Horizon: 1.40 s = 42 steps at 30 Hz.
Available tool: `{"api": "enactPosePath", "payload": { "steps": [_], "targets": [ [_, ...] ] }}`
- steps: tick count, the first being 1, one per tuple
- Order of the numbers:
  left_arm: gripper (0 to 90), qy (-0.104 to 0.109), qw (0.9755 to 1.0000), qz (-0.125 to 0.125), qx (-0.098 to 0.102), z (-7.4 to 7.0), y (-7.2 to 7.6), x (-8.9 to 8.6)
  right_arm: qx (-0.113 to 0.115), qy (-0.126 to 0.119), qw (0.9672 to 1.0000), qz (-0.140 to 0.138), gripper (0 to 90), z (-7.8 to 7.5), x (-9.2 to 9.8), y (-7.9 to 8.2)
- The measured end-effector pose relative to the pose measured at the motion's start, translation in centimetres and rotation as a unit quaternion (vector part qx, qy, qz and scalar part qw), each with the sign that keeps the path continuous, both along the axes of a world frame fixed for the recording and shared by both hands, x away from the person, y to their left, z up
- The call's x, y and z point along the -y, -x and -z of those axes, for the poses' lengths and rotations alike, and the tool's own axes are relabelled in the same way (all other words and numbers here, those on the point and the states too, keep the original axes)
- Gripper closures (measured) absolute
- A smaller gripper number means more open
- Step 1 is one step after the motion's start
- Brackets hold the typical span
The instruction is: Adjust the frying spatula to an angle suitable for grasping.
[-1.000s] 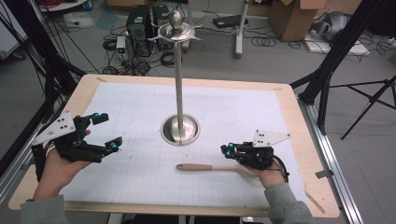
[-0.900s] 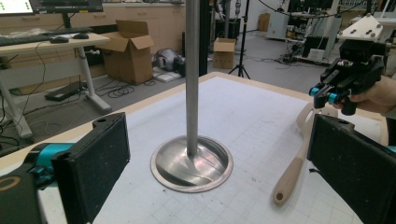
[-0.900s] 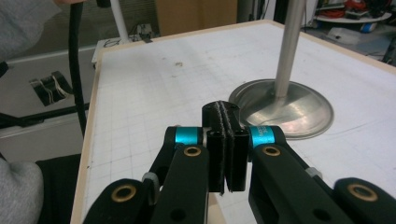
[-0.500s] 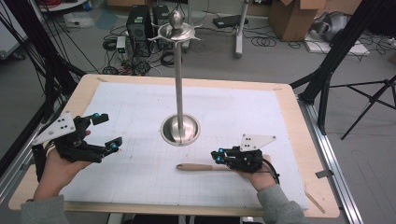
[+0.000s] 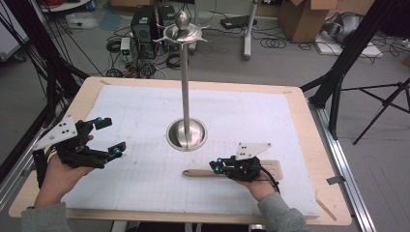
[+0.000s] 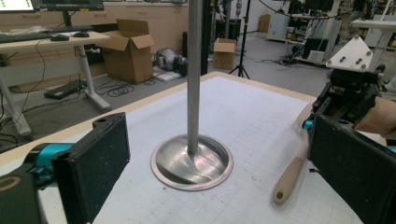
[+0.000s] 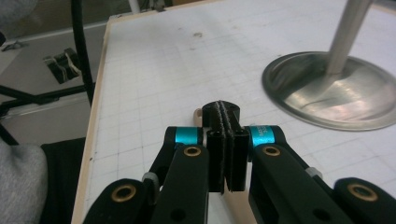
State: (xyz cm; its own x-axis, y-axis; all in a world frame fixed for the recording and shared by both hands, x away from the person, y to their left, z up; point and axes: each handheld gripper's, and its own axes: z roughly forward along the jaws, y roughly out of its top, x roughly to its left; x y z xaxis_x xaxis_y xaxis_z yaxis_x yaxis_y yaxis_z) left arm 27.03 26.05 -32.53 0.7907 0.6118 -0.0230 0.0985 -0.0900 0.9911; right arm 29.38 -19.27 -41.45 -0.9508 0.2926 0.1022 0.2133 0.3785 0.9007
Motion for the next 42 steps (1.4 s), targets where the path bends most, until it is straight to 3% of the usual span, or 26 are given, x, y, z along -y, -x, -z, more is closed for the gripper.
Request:
{"api": "enactPosePath", "payload": {
  "steps": [14,19,25,26,33,36,42],
  "targets": [
    [6.3,0.002,1.0000,0.000,0.001,-0.1,0.1,-0.1,-0.017,0.040,0.9988,-0.020,89.2,1.8,-2.5,-0.1],
    [6.3,0.002,1.0000,-0.001,0.000,0.0,0.1,-0.1,-0.019,0.065,0.9972,-0.033,89.2,2.6,-3.9,-0.1],
    [6.3,0.001,1.0000,-0.001,0.000,0.0,0.1,-0.2,-0.022,0.078,0.9960,-0.036,89.3,3.3,-4.8,-0.1],
    [6.3,0.002,1.0000,-0.001,0.000,0.0,0.1,-0.2,-0.019,0.091,0.9949,-0.038,89.3,3.4,-5.2,-0.1],
    [6.3,0.003,1.0000,-0.003,-0.002,0.1,0.0,-0.3,-0.019,0.105,0.9940,-0.022,89.4,3.5,-5.6,-0.1],
    [6.3,0.001,1.0000,-0.003,-0.004,0.2,0.0,-0.2,-0.016,0.122,0.9923,-0.018,89.8,3.5,-5.8,0.0],
    [6.3,-0.001,1.0000,-0.003,-0.006,0.3,0.1,-0.2,-0.005,0.127,0.9918,-0.003,89.9,3.5,-5.8,-0.3]
  ]
}}
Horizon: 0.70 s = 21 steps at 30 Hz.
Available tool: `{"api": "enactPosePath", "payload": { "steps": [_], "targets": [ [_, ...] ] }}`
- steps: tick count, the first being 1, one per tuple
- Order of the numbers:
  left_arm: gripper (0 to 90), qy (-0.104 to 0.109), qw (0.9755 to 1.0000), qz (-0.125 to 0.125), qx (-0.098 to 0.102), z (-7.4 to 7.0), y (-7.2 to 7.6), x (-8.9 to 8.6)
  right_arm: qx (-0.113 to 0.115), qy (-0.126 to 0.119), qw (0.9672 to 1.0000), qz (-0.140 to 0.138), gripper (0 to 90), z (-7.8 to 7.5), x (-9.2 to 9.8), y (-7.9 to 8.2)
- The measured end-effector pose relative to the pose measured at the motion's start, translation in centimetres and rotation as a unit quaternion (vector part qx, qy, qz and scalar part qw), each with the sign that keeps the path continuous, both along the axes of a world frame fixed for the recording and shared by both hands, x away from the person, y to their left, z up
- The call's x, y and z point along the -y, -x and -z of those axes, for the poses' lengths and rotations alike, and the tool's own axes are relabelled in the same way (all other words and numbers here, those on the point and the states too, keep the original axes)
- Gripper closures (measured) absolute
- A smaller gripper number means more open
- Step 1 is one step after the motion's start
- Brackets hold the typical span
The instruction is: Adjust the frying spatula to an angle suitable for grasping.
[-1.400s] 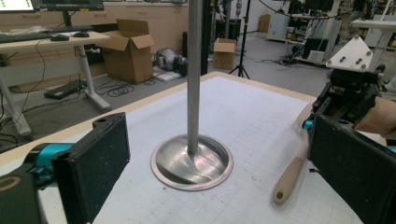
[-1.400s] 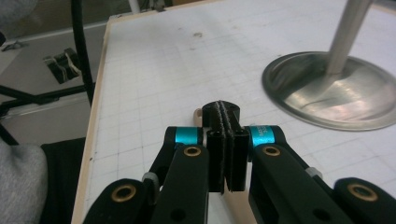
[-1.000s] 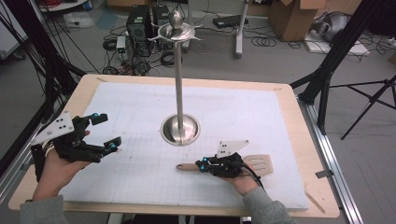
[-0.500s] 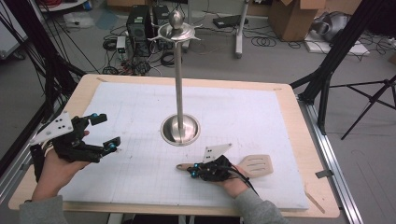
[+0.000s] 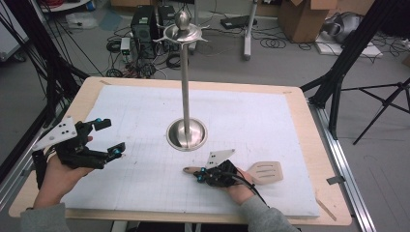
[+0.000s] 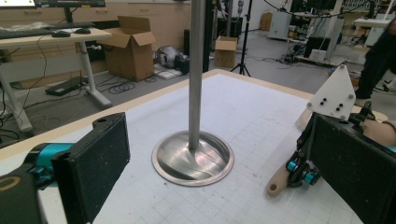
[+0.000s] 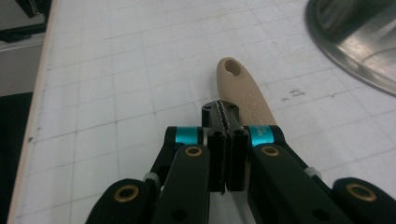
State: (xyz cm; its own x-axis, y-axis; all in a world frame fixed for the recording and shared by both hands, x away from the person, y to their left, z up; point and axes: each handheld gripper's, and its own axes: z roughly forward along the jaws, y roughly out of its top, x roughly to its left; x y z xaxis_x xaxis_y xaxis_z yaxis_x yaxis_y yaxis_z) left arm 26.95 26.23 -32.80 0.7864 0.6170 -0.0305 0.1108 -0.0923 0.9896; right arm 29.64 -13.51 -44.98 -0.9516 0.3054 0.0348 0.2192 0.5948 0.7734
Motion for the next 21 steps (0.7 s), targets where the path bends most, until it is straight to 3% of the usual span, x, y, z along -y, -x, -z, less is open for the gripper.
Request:
{"api": "enactPosePath", "payload": {
  "steps": [11,21],
  "targets": [
    [6.3,0.001,1.0000,-0.006,0.002,0.0,0.4,-0.5,0.008,0.004,0.9992,0.038,90.0,0.0,0.4,-0.7],
    [6.3,0.004,0.9999,-0.010,0.003,-0.1,0.6,-0.8,0.001,-0.003,0.9957,0.093,90.0,-0.1,2.2,-2.0]
  ]
}}
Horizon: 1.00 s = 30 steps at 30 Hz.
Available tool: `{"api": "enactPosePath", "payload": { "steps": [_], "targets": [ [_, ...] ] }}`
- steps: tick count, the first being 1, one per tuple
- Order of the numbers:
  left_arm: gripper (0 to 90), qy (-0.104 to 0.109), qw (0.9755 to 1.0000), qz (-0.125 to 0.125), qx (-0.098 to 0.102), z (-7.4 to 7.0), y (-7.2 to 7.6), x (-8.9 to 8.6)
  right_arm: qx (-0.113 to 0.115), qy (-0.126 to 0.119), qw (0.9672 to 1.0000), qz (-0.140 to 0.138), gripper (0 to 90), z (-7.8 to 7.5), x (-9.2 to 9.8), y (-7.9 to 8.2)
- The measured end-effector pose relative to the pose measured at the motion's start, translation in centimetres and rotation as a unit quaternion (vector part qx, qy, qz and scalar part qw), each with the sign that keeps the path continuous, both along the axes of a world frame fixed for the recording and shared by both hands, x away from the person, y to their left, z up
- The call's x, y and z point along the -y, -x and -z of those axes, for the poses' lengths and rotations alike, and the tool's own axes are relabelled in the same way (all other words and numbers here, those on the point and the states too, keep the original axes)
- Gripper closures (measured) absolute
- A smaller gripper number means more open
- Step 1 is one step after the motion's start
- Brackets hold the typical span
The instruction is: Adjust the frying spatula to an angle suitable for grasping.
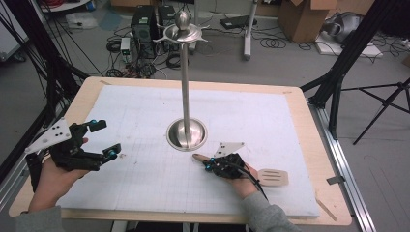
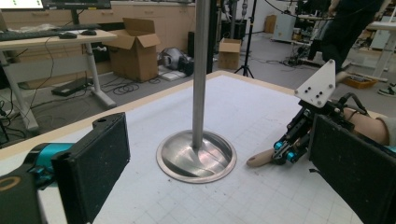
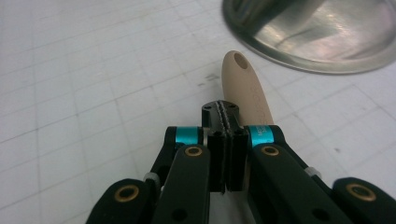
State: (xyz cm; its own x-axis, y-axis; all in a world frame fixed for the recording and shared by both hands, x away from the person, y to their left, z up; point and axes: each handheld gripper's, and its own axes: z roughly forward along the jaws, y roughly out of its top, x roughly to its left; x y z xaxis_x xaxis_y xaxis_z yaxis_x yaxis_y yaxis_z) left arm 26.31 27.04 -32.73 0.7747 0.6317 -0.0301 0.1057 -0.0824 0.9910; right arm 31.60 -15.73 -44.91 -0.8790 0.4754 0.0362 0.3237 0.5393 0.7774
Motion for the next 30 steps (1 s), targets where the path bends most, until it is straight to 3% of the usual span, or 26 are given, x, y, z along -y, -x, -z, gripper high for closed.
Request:
{"api": "enactPosePath", "payload": {
  "steps": [10,17,18,26,30],
  "targets": [
    [6.3,-0.002,1.0000,0.001,-0.003,0.1,-0.1,0.1,-0.001,0.001,0.9994,0.033,90.0,0.0,1.1,-0.6],
    [6.3,-0.003,1.0000,0.001,-0.004,0.1,-0.1,0.1,0.002,0.005,0.9974,0.072,90.0,-0.1,1.9,-1.0],
    [6.3,-0.003,1.0000,0.003,-0.004,0.2,-0.1,0.2,0.000,0.007,0.9961,0.088,90.0,-0.1,2.2,-1.0],
    [6.3,-0.003,1.0000,0.004,-0.004,0.2,-0.1,0.4,0.003,0.012,0.9914,0.130,90.0,-0.1,3.0,-1.3],
    [6.3,-0.005,1.0000,0.005,-0.005,0.1,-0.1,0.4,0.001,0.012,0.9875,0.157,90.0,-0.1,3.8,-1.6]
  ]
}}
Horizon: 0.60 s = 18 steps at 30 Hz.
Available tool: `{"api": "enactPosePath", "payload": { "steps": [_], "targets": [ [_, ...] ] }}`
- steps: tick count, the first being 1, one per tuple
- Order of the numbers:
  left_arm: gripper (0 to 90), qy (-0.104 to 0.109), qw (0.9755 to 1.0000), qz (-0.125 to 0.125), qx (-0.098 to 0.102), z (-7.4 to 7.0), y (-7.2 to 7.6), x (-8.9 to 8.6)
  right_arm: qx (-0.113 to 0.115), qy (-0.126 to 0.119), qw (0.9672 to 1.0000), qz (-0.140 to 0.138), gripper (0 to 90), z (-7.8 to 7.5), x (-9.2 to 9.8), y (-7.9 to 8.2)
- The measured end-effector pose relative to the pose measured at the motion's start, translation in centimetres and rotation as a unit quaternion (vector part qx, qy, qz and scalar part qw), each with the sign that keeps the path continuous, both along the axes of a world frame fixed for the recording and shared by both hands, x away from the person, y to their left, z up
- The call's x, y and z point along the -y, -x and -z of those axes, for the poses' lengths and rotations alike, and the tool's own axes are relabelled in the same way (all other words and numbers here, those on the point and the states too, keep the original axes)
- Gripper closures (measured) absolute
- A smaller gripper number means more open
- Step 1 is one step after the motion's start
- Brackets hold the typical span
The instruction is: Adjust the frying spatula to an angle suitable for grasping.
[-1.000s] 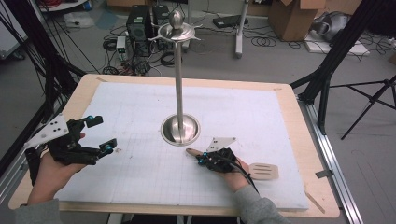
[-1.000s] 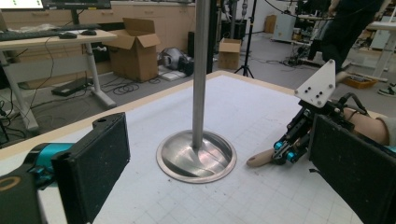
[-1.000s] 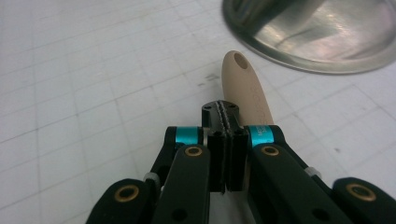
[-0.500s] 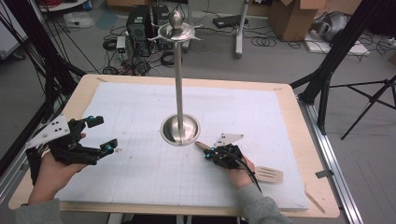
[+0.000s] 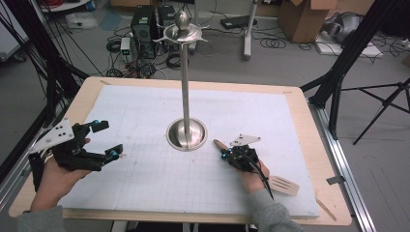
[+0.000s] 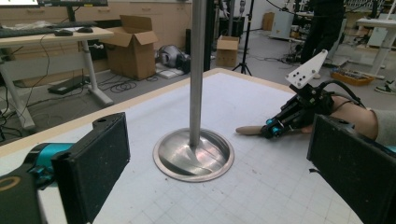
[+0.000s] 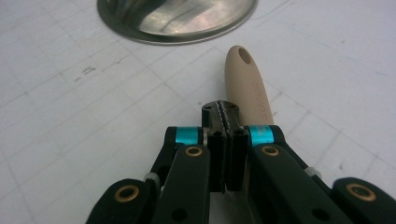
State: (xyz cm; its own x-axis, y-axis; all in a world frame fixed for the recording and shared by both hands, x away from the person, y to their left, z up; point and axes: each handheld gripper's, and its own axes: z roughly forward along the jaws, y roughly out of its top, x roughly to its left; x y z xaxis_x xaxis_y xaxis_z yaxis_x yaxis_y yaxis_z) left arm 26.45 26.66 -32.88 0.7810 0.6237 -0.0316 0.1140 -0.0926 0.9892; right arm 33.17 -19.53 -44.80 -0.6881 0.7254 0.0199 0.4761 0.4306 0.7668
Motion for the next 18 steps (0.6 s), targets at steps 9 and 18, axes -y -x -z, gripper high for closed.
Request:
{"api": "enactPosePath", "payload": {
  "steps": [9,18],
  "targets": [
    [6.3,0.001,1.0000,0.000,0.001,0.0,0.0,0.0,0.003,0.000,0.9996,0.028,90.0,0.0,1.1,-0.3],
    [6.3,0.001,1.0000,0.002,0.000,0.0,-0.2,0.1,-0.005,-0.005,0.9991,0.041,90.0,0.0,1.2,-0.3]
  ]
}}
